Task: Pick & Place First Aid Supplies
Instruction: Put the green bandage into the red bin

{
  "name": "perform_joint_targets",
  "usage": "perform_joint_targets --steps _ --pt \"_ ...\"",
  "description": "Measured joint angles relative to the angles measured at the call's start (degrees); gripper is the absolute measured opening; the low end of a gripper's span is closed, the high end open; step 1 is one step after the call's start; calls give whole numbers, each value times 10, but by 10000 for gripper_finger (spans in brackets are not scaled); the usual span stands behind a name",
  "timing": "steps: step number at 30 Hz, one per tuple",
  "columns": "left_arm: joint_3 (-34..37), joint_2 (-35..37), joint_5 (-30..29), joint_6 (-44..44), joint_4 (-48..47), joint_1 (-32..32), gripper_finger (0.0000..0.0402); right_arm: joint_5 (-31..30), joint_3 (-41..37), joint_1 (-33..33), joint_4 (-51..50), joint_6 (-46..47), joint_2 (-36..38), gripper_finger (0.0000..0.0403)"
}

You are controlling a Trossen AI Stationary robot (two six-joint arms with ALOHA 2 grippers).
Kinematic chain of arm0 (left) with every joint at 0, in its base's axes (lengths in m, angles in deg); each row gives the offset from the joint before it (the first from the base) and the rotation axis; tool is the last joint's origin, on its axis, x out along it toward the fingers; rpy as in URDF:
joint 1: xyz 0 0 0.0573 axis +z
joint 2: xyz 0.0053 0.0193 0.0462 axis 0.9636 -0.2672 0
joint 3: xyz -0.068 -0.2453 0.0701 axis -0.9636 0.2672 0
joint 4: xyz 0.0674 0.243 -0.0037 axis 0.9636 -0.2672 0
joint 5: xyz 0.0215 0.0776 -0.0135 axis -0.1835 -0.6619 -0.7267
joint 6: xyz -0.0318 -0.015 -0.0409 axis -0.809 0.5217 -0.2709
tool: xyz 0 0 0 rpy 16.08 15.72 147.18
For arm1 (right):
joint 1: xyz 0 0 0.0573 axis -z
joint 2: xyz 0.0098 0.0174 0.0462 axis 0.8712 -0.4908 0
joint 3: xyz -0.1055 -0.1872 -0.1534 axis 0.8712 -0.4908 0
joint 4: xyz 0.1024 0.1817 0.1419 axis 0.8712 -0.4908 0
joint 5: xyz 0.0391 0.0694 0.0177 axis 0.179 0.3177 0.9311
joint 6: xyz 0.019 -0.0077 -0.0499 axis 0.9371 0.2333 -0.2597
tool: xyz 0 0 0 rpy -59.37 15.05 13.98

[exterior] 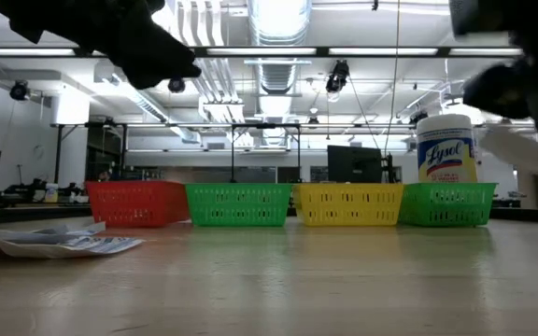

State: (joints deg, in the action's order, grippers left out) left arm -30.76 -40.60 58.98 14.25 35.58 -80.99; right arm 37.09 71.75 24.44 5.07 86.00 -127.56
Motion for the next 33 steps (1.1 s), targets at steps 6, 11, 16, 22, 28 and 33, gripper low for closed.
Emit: perform_joint_targets --steps 6,11,16,22,28,33 --pt "0 0 81 31 48 0 142 -42 0 17 156 -118 39 8" --pt "0 0 194 44 100 -3 142 -62 0 46 278 -241 52 8" --pt "0 -9 265 47 179 -14 142 -61 0 85 391 -352 47 8" --pt "0 -38 269 44 241 -32 142 -42 0 119 481 -423 30 8" --pt "0 -96 262 5 312 -34 142 -12 1 129 525 -452 9 8" --pt "-1 -162 262 -21 394 -34 142 -14 0 128 536 -457 -1 8"
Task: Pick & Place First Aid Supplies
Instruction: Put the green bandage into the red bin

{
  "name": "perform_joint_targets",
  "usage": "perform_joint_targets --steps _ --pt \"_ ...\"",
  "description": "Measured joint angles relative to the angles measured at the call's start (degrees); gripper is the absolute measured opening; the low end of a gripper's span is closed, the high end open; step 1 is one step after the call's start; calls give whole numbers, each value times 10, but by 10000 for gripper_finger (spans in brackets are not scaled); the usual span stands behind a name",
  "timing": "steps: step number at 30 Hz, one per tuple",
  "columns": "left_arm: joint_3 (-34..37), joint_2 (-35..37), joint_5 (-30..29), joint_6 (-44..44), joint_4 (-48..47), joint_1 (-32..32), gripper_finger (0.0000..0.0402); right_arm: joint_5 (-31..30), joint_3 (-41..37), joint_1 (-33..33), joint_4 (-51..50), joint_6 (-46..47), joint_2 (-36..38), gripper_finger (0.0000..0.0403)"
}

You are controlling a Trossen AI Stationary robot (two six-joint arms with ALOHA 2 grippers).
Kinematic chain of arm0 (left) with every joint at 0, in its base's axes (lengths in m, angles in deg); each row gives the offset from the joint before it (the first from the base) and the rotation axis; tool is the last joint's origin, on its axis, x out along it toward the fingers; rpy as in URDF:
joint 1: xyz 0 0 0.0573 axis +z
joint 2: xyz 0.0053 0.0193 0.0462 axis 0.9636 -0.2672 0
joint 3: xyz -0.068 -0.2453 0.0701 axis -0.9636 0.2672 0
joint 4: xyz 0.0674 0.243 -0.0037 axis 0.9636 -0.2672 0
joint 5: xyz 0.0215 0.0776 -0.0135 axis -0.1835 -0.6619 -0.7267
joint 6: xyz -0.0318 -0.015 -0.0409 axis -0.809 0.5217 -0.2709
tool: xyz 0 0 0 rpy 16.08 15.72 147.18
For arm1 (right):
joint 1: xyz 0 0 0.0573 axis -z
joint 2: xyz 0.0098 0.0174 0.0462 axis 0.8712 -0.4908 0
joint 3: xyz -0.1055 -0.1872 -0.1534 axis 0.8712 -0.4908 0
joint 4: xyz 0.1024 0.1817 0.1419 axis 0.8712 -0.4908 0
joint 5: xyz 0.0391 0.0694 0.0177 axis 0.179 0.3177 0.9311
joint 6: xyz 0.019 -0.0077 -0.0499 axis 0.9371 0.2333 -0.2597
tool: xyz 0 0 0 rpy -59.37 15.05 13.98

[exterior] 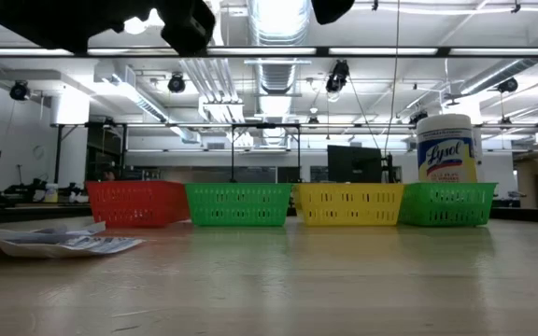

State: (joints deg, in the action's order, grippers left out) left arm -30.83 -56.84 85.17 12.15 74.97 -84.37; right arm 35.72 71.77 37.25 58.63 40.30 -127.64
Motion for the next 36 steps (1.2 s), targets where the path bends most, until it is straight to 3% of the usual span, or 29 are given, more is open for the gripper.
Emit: perform_joint_targets --steps 7,16,36 --pt "-16 -77 0 -40 56 0 142 -1 0 1 5 0 -5 8" --pt "-58 -133 1 -54 61 0 142 -1 0 0 2 1 -10 8" --pt "-76 -146 43 -79 52 0 142 -2 0 2 3 -6 -10 8"
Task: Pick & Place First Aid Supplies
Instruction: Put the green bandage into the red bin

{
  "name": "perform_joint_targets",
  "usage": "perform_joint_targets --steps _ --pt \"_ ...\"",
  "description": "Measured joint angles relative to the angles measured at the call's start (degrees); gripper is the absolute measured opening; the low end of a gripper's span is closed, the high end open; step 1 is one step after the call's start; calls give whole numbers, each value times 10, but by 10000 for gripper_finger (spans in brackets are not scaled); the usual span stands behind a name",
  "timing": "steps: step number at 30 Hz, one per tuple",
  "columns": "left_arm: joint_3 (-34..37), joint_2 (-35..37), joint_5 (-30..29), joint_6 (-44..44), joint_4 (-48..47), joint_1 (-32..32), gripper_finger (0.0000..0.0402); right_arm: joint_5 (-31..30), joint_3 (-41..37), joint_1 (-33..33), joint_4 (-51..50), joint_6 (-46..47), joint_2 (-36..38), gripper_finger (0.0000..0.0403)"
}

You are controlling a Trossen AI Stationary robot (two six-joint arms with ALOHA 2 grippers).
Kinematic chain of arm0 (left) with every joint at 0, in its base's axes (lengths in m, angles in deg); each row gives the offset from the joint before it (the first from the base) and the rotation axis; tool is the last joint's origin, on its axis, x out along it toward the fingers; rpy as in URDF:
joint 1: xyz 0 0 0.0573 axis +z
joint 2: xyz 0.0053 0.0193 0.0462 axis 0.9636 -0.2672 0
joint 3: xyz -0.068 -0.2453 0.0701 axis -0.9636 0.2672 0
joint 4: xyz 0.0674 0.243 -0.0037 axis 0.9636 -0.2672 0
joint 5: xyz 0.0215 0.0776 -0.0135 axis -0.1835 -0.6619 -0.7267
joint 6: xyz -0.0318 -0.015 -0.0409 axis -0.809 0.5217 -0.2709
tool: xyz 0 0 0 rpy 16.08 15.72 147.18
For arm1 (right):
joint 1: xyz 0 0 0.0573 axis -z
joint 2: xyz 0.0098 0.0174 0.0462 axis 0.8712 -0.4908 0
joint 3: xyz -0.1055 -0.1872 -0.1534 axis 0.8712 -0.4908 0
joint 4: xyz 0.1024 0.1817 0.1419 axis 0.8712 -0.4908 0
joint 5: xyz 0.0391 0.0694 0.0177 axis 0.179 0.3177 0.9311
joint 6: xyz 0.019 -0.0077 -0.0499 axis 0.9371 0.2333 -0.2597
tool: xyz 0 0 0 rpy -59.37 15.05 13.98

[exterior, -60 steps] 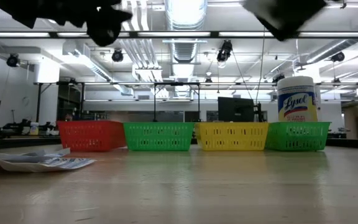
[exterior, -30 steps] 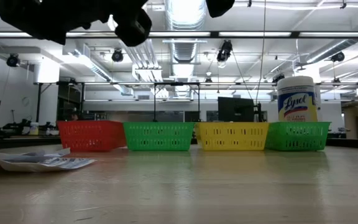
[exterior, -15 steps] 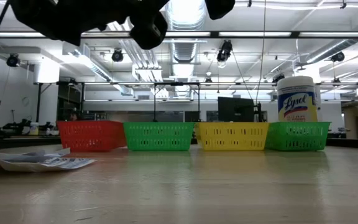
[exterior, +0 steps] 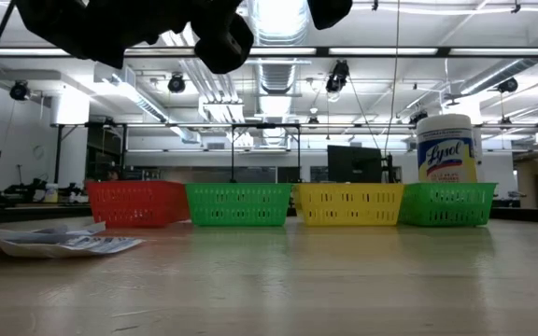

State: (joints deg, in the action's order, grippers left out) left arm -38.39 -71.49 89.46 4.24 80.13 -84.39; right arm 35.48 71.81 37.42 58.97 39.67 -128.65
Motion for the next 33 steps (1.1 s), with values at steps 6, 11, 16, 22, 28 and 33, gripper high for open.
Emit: perform_joint_targets --steps 6,11,16,22,28,33 --pt "0 0 34 -7 4 -1 142 0 0 0 -2 6 0 8" --pt "-2 0 34 -7 7 -3 142 -3 0 1 -2 7 0 8" --pt "-12 -1 31 -6 7 -3 142 -18 0 10 -1 9 0 8" --pt "-22 -13 29 -5 4 -3 142 -18 0 17 4 9 0 8" --pt "-21 -13 29 -5 3 -3 142 -18 0 19 4 9 0 8" --pt "-22 -13 28 -5 3 -3 129 -18 0 19 13 9 0 8"
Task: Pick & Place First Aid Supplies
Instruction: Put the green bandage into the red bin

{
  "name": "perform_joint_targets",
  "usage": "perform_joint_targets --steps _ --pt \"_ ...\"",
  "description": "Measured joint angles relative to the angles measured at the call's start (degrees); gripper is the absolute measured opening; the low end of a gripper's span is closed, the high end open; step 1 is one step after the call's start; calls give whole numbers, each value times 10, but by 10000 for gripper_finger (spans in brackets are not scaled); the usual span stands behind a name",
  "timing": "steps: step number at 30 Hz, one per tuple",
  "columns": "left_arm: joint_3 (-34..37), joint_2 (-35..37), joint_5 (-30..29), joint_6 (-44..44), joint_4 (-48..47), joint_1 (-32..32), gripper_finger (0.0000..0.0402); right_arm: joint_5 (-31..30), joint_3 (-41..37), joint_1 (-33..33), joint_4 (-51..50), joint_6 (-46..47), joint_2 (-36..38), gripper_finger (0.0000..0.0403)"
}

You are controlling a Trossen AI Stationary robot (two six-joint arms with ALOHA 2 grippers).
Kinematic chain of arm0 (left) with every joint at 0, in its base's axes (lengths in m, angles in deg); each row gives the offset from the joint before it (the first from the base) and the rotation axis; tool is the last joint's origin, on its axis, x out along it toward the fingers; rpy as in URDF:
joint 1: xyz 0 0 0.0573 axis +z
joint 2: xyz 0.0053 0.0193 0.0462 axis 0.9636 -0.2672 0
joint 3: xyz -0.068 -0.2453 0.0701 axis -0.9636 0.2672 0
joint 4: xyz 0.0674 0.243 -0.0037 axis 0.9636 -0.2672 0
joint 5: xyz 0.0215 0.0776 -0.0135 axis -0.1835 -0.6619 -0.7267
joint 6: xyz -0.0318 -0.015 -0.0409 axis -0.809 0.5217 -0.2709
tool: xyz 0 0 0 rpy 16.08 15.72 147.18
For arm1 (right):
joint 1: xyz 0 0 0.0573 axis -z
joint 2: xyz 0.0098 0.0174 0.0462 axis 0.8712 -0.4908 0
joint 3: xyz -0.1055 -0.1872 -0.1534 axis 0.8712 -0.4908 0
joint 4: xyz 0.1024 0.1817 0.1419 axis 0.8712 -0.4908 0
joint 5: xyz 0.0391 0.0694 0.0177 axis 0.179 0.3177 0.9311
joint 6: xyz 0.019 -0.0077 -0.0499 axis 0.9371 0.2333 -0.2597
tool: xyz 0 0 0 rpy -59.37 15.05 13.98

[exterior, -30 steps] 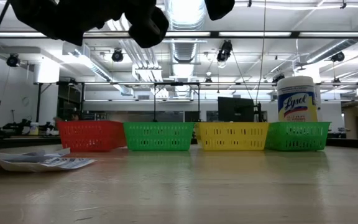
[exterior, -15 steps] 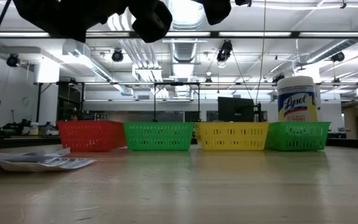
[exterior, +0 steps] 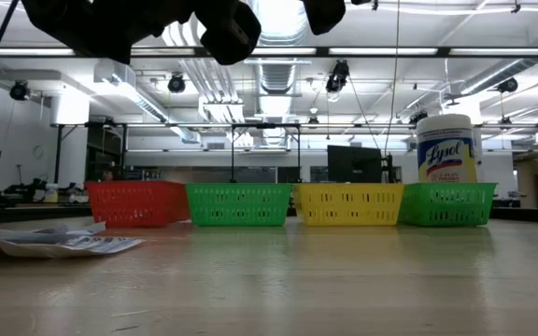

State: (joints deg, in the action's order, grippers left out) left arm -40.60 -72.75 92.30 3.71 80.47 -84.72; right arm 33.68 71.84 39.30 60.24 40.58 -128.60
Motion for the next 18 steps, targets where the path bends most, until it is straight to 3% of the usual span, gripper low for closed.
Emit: perform_joint_targets --steps 8,18 --pt "0 0 -4 16 0 0 15 0 0 0 3 2 0 8" --pt "2 0 -5 16 -1 0 1 3 1 -1 -15 43 1 9"
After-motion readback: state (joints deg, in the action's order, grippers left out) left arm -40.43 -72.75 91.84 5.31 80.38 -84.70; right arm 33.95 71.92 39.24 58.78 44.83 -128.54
